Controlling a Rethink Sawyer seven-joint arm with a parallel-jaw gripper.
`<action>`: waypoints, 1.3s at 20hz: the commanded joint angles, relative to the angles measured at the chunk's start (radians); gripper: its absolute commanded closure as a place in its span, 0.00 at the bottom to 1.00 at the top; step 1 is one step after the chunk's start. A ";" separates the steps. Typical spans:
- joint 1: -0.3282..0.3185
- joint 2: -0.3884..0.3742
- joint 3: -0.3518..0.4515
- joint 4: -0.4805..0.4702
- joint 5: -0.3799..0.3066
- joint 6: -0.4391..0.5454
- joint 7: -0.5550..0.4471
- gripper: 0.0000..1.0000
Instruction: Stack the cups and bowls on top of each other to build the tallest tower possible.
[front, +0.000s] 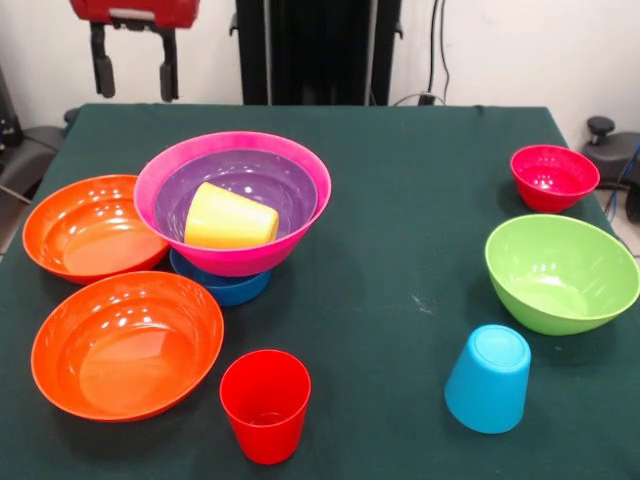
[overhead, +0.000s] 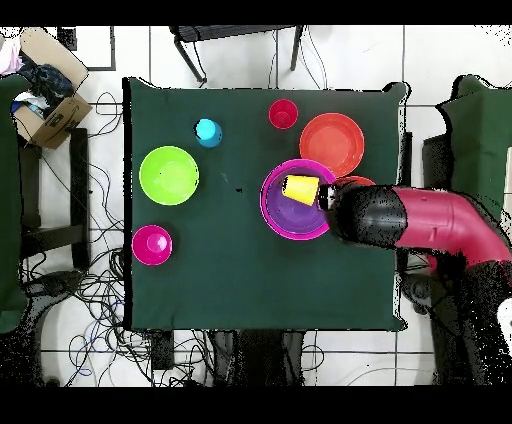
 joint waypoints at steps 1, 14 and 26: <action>-0.092 0.068 0.383 0.090 -0.017 0.047 -0.613 0.00; -0.244 0.233 0.620 0.090 -0.177 0.214 -1.290 0.00; -0.290 0.191 0.624 0.033 -0.189 0.457 -1.651 0.00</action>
